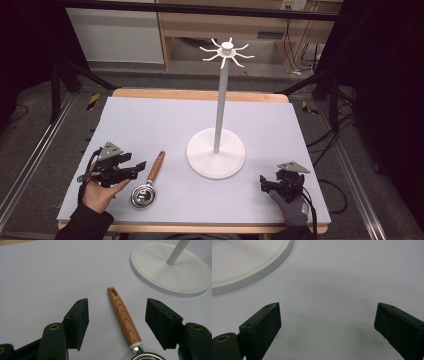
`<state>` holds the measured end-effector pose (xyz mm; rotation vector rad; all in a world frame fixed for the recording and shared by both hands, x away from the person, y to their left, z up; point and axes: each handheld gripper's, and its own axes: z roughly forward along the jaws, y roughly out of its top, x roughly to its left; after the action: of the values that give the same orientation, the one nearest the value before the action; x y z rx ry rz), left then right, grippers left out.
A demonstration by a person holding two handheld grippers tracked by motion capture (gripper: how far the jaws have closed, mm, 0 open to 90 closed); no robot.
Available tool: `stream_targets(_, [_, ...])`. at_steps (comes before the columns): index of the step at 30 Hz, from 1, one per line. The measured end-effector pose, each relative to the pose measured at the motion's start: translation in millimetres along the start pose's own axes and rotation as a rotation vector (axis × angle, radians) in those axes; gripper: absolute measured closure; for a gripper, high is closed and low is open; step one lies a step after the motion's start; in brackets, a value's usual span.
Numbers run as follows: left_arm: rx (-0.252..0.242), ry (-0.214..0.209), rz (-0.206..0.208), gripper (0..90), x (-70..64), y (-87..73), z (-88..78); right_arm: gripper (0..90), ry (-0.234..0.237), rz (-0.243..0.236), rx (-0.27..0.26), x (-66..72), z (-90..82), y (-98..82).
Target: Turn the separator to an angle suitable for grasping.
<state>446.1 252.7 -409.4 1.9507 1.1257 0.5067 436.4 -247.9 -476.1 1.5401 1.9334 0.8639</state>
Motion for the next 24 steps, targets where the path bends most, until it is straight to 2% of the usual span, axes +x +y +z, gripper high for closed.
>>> stream_targets(11, [0.001,0.005,0.011,36.0,-6.4,14.2,2.9,7.5,-0.002,-0.009,0.003,-0.3,0.5,-0.1])
stream_targets(13, [-0.003,-0.007,0.004,36.0,-8.9,18.5,7.3,7.5,-0.005,-0.014,0.004,-0.2,0.6,-0.3])
stream_targets(21, [0.019,-0.011,-0.016,37.7,-9.7,21.5,20.0,7.4,-0.005,-0.013,0.008,0.2,0.9,-0.2])
stream_targets(24, [0.047,-0.001,-0.009,38.0,-9.8,17.8,26.1,7.4,-0.003,-0.015,0.010,0.2,1.0,-0.3])
